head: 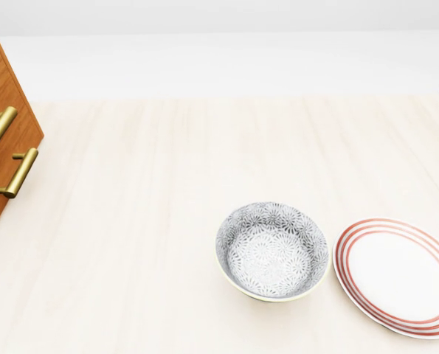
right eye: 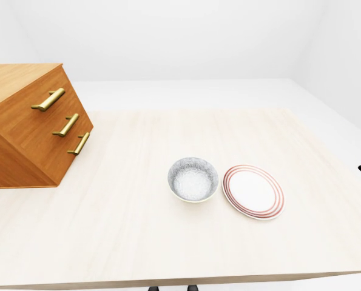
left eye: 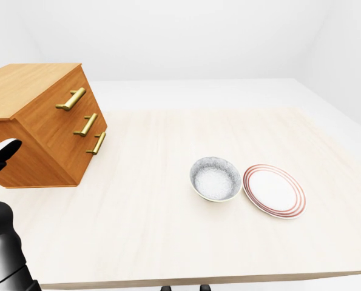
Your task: Put the bowl on top of the cabinet.
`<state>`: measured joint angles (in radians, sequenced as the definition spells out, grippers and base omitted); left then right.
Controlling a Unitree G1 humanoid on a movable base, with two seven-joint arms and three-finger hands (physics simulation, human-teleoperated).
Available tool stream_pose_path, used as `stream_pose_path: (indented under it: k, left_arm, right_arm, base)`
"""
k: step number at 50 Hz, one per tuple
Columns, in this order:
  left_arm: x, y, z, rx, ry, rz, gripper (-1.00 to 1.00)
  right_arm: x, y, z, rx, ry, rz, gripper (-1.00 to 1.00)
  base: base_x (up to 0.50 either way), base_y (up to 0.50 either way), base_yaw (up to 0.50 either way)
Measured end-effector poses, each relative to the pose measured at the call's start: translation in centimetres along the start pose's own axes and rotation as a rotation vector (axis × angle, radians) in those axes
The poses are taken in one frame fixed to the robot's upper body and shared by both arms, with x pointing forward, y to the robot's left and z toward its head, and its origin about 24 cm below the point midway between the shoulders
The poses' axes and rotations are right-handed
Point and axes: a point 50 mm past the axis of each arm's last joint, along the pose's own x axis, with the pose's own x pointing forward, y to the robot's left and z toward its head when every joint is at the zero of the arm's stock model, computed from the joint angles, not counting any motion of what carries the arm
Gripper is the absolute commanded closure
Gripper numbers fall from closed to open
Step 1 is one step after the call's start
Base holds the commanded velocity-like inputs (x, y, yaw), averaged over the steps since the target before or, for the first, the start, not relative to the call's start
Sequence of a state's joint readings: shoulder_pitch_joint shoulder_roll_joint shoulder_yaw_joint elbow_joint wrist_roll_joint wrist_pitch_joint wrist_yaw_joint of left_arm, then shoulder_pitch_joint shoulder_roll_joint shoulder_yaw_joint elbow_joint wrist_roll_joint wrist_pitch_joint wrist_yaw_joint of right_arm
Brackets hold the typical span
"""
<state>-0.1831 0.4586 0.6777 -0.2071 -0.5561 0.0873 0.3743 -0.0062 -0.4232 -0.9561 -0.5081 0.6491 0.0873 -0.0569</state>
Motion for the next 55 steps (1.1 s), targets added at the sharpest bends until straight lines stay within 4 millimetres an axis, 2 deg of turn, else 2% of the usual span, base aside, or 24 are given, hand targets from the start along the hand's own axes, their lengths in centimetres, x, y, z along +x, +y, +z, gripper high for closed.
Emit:
stream_pose_path:
  k: [13,55]
  left_arm:
    - [-0.03,0.05,0.07,0.002,-0.003,0.0,-1.0]
    - [-0.13,0.06,0.23,0.003,-0.01,-0.001,-1.0]
  right_arm:
    - [-0.11,0.01,-0.11,-0.011,0.005,0.0,-1.0]
    - [-0.28,0.23,-0.38,-0.041,0.014,0.024,-1.0]
  base:
    - [0.0,0.0,0.0]
    - [0.0,0.24,0.0]
